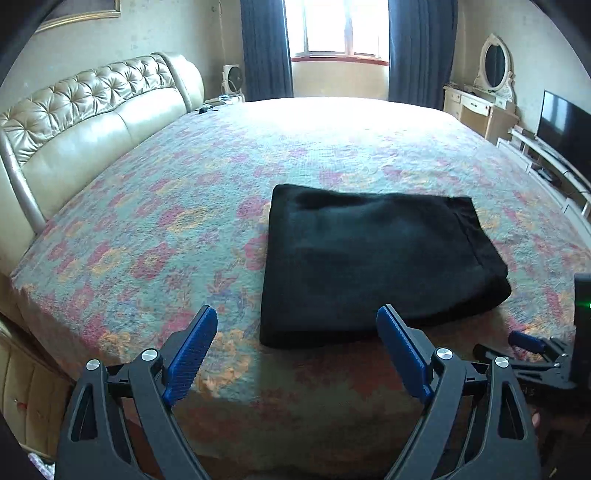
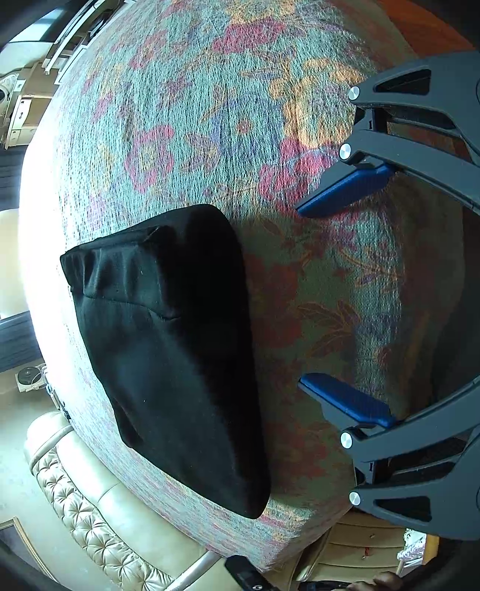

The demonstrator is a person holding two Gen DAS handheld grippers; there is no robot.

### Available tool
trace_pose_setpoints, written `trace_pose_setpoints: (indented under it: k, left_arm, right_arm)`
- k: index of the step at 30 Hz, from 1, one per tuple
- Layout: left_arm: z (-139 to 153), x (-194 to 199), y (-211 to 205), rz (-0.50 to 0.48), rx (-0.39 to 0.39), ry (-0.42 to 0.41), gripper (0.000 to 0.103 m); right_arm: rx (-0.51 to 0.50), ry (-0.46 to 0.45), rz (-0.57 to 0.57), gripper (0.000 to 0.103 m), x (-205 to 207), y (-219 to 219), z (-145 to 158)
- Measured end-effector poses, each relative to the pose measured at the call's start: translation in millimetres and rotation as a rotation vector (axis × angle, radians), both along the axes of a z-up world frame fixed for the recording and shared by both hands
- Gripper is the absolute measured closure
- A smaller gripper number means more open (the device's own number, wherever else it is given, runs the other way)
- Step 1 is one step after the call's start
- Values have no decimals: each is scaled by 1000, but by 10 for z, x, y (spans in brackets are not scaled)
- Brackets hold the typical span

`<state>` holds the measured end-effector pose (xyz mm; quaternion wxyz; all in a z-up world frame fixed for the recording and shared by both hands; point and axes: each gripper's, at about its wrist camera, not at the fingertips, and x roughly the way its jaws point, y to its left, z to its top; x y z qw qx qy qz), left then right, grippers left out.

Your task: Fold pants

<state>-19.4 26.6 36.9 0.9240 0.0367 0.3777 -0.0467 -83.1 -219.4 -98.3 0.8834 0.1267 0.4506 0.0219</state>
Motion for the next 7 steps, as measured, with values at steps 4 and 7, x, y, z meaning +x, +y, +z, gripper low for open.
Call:
trace_pose_setpoints:
  k: [4,7]
  left_arm:
    - [63,457,274,27,21,14,16]
    - [-15,991,659,108,83,-12,16]
  right_arm:
    - [99,-26,-9,17,48,-195,283]
    - [109,-104,-27,9,311,-437,615]
